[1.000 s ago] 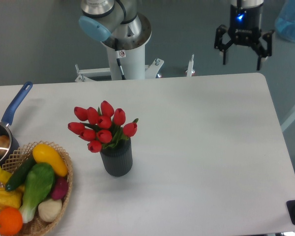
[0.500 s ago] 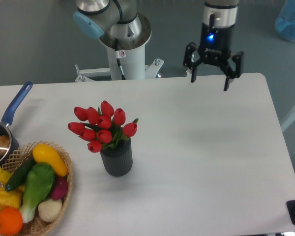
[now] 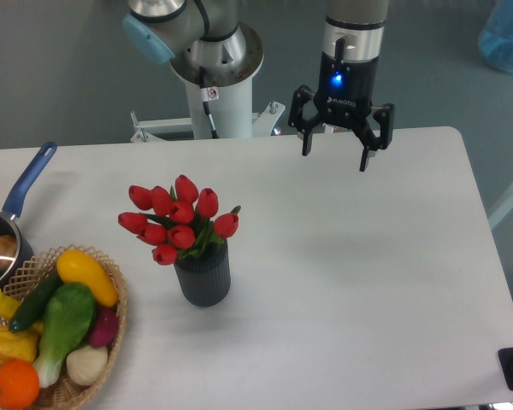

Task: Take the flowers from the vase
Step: 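Lower the open gripper onto the tulip stems above the vase rim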

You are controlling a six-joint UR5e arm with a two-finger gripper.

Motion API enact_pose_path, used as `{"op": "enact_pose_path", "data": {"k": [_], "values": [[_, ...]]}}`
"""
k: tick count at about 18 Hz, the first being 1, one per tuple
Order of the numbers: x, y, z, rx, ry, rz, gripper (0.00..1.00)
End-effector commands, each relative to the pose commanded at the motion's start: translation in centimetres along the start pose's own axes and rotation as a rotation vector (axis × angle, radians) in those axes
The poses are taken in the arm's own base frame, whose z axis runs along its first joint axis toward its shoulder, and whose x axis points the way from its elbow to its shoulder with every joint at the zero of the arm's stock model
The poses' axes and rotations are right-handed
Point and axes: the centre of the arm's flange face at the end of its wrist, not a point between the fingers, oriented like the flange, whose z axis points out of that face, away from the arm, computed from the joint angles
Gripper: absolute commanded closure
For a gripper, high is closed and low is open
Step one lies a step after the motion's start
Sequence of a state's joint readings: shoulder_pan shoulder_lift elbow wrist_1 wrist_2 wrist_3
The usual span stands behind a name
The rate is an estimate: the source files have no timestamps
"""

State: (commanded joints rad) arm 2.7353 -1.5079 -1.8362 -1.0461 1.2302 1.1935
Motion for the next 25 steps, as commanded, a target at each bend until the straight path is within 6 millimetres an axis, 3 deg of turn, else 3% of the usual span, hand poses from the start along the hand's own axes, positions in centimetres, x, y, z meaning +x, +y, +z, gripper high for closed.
{"op": "enact_pose_path", "data": {"k": [5,8,13,15,25], "values": [[4.0,-0.7,4.7,-0.009,0.104,0.056,0.0],[4.2,-0.8,5.0,0.007,0.117,0.111,0.0],[5.9,-0.8,7.2,0.006,0.175,0.189,0.0],[6.1,-0.8,9.1,0.038,0.227,0.173,0.0],[7.2,-1.5,9.9,0.255,0.332,0.102,0.0]]}}
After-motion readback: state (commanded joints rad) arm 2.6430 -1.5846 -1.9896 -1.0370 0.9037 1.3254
